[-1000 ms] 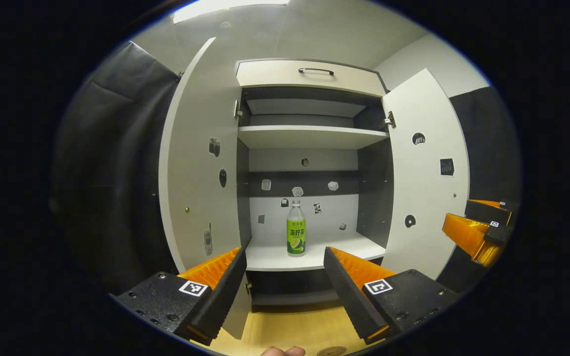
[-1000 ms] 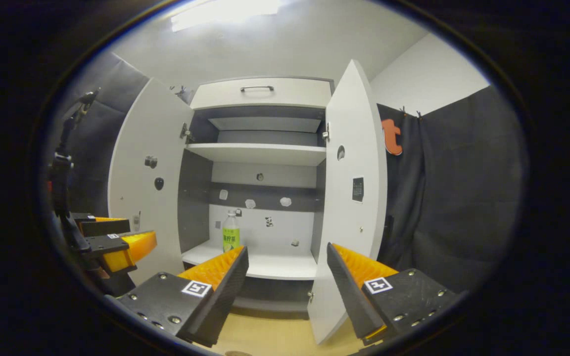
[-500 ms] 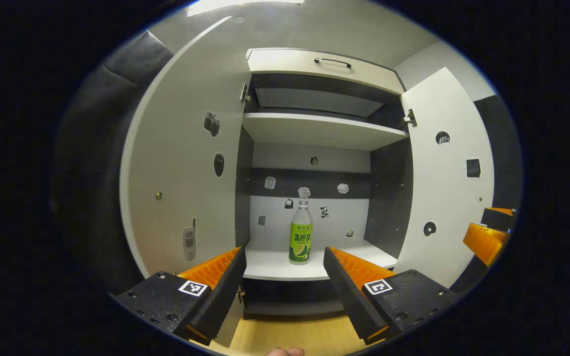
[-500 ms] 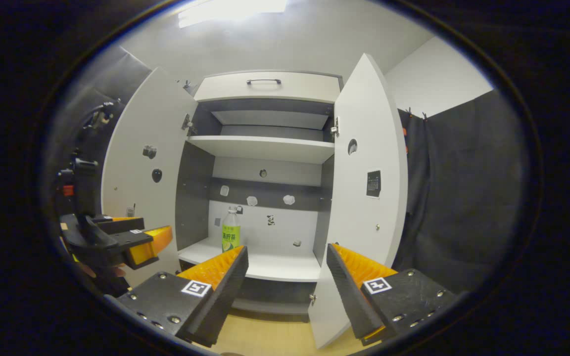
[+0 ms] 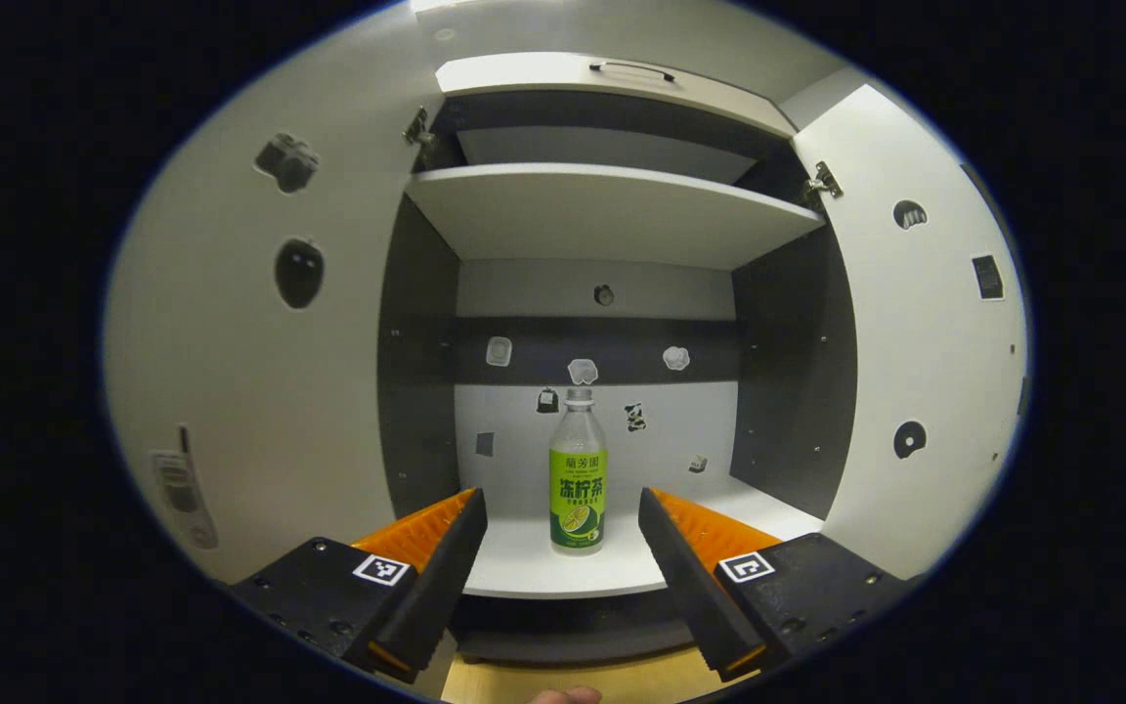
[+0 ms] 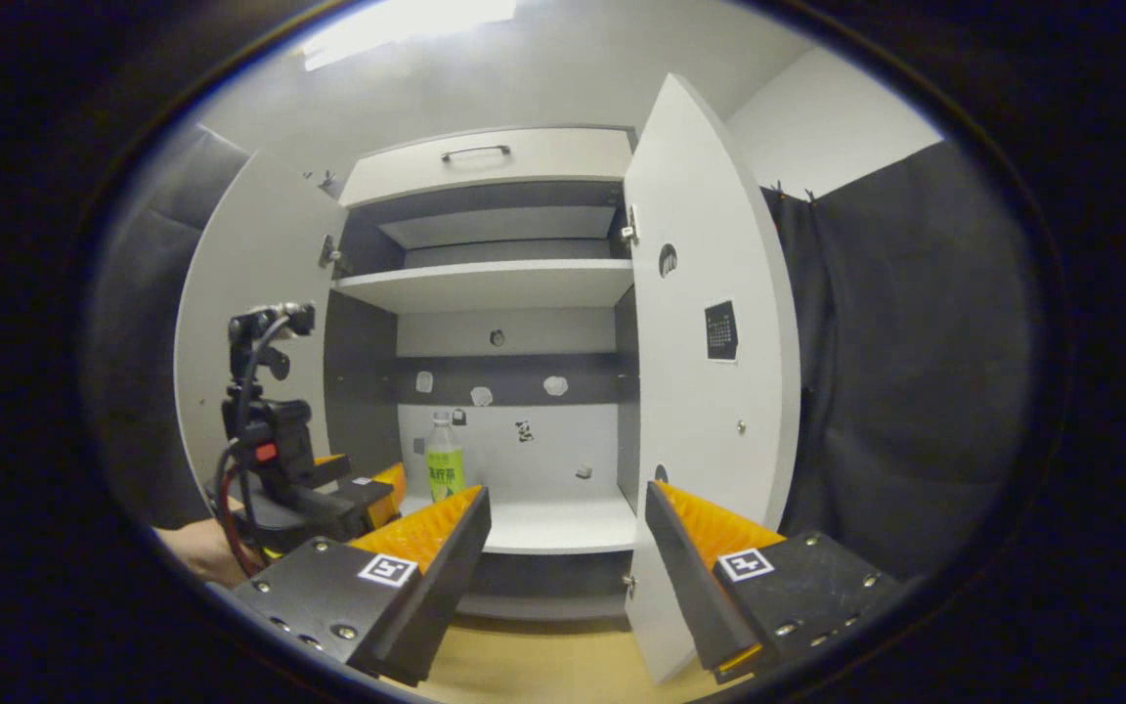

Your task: Grasp the bottle in the cabinet with the left hand and place it on the coaster, then close the right door with the right hand and the left door with the left hand.

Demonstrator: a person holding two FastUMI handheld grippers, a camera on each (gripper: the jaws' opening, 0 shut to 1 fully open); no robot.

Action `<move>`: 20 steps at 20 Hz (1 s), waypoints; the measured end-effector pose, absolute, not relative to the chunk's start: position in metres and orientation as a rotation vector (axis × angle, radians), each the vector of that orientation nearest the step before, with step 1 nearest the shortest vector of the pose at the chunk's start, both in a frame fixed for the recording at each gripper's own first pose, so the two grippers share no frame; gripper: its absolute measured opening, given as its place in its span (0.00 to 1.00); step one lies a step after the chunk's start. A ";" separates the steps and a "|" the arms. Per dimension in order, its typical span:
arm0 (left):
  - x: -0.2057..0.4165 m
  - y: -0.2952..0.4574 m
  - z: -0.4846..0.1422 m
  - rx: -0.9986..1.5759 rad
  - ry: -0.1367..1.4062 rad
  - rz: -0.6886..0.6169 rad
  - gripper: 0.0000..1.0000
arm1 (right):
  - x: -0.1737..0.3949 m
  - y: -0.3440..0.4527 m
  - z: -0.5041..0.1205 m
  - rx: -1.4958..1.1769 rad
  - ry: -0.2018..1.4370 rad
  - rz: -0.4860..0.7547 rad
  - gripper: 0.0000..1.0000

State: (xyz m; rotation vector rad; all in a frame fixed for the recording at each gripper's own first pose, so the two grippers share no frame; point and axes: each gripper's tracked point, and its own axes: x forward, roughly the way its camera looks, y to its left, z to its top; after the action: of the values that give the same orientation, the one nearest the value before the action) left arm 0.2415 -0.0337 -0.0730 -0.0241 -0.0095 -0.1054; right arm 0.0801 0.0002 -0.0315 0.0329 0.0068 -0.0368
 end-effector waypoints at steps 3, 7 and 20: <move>0.280 -0.046 -0.084 0.006 -0.009 -0.136 0.99 | 0.081 -0.011 -0.025 0.019 -0.028 -0.067 0.96; 0.330 -0.044 -0.087 0.064 -0.024 -0.112 0.98 | 0.082 -0.015 -0.035 -0.007 -0.004 -0.079 0.96; 0.403 -0.049 -0.119 0.002 0.064 -0.100 0.81 | 0.070 -0.012 -0.052 -0.046 0.052 -0.093 0.96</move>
State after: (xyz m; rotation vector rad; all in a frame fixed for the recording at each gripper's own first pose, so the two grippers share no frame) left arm 0.4027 -0.0487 -0.1193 0.0019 0.0635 -0.1000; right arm 0.0700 -0.0120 -0.0524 -0.0461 0.0517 -0.0926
